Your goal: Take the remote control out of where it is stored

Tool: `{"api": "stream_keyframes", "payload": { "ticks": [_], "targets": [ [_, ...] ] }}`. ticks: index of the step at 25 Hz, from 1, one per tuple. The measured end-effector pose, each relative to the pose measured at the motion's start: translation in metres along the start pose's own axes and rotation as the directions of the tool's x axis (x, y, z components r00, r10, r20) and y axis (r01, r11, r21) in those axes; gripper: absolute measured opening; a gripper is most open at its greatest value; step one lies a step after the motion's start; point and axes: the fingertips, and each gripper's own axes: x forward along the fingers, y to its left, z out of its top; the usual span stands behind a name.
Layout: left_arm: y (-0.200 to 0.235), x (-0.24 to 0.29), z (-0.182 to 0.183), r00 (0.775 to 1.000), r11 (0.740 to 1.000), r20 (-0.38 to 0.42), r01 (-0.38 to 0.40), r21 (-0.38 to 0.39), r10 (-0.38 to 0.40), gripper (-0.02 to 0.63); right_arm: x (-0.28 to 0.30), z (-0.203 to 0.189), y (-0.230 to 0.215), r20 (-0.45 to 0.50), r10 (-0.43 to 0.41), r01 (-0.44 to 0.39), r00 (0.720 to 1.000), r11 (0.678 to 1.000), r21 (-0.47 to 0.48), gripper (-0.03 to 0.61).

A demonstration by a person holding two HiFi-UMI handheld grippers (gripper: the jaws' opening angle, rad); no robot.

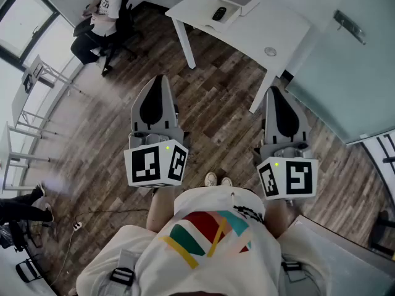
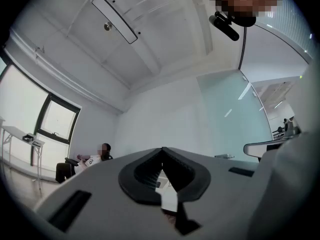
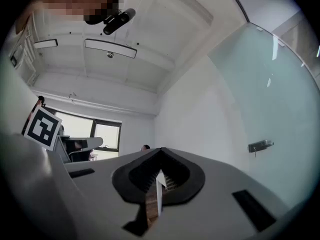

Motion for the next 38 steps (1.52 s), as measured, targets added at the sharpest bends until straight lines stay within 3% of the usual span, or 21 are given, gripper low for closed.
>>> {"api": "stream_keyframes", "payload": {
  "ticks": [22, 32, 38],
  "targets": [
    [-0.013, -0.018, 0.000, 1.000, 0.999, -0.013, 0.029, 0.037, -0.028, 0.008, -0.025, 0.001, 0.001, 0.032, 0.022, -0.025, 0.999, 0.997, 0.070, 0.002],
    [-0.047, -0.022, -0.015, 0.999, 0.998, -0.038, 0.038, 0.054, -0.036, 0.008, -0.079, -0.001, -0.046, 0.038, -0.054, 0.051, 0.998, 0.995, 0.084, 0.002],
    [-0.064, -0.023, -0.006, 0.998, 0.996, -0.024, 0.055, 0.063, -0.054, 0.008, -0.087, 0.001, -0.053, 0.027, -0.052, 0.050, 0.998, 0.995, 0.089, 0.002]
  ]
}}
